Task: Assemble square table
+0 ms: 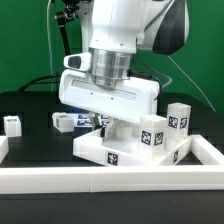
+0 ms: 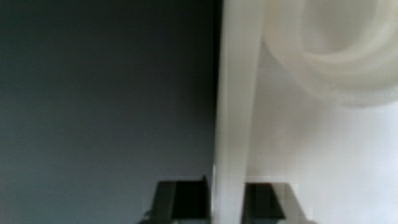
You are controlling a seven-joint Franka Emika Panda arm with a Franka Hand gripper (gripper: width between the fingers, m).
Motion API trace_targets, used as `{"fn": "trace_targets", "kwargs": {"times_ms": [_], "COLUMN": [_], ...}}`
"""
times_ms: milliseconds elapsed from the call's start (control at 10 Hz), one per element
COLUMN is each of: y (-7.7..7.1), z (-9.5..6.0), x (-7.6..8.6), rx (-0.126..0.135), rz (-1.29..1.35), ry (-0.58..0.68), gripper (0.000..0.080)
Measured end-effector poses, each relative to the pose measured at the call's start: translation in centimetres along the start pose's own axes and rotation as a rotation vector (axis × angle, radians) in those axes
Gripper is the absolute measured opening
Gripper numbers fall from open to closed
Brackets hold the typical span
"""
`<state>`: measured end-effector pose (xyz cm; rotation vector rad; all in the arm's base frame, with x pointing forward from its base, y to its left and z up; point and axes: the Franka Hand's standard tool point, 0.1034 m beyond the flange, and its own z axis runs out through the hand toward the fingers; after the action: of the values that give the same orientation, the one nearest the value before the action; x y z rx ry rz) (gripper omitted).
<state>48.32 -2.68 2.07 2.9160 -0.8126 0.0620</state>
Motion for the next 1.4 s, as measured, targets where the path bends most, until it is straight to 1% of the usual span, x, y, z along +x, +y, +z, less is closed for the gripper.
{"fn": "trace_targets", "kwargs": {"times_ms": [200, 300, 500, 700, 900, 1100, 1400], "y": [0.1, 0.1, -0.6, -0.3, -0.5, -0.3, -0.1], "z": [0.0, 0.0, -0.2, -0.2, -0.3, -0.3, -0.4], "x": [0.1, 0.2, 0.6, 0.9, 1.2, 1.5, 1.7], "rx": [-0.001, -0.006, -0.015, -0.018, -0.027, -0.038, -0.043], "rz": [-0.092, -0.181, -0.288, -0.429, -0.527, -0.706, -0.826], "ry": [0.003, 0.004, 0.014, 0.017, 0.021, 0.023, 0.028], "gripper": [0.0070, 0.0070, 0.0070, 0.0070, 0.0070, 0.0070, 0.0070]}}
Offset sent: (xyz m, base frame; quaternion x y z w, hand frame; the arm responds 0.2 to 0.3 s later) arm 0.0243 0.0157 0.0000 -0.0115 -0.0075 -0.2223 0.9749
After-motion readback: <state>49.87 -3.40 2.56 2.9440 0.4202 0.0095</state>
